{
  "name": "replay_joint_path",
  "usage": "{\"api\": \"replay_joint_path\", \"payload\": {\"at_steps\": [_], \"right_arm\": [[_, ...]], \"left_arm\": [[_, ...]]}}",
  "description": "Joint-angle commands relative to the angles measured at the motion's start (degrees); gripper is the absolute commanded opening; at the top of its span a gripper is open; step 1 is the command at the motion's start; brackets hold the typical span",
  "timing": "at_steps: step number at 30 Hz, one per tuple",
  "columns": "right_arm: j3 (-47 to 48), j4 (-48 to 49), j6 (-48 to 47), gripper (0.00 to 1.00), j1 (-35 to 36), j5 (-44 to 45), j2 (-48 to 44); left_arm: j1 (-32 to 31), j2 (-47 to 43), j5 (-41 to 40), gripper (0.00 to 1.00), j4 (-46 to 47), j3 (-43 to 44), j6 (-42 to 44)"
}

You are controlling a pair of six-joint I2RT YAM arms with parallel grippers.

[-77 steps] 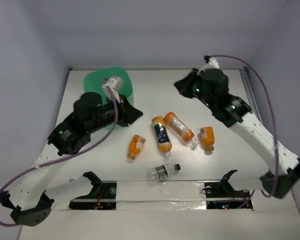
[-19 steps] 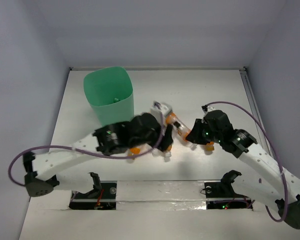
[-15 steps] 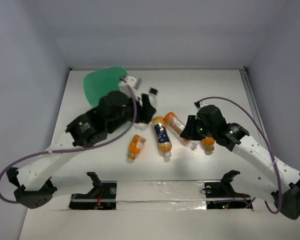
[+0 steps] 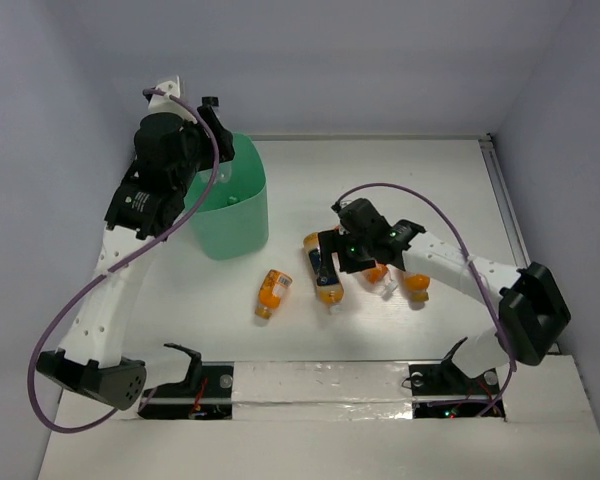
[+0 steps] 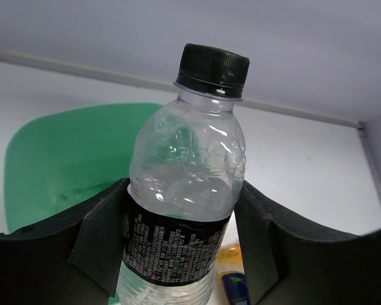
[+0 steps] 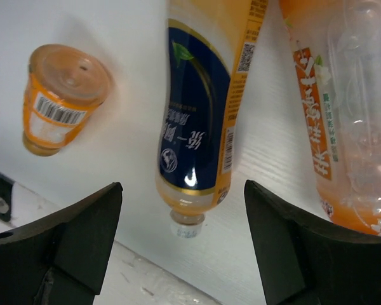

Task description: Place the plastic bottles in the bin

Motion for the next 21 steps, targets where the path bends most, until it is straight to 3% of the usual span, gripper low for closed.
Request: {"api": "replay_joint_path", "payload": {"at_steps": [1, 10, 15, 19, 21], "right_arm": [[3.0, 1.4, -2.8, 0.83, 0.3, 3.1, 2.1], [4.3, 4.0, -2.7, 0.83, 1.3, 3.4, 9.7], [6.9, 4.4, -2.6, 0.82, 3.0, 3.9, 14.5], [8.2, 5.2, -2.3, 0.8, 4.0, 3.8, 16.7], [8.5, 5.2, -1.9, 0.74, 4.0, 4.1, 17.4]], "left_arm": [[2.7, -1.1, 1.5, 0.41, 9.6, -5.1, 1.1], [4.9, -1.6, -1.7, 0.53, 13.8, -11.3, 3.2], [4.9, -3.0, -1.1, 0.76, 12.8, -12.1, 3.5], [4.9, -5.6, 0.3, 0.79, 11.2, -12.1, 3.6], [4.9, -7.3, 2.2, 0.79, 9.2, -12.1, 3.3]]}}
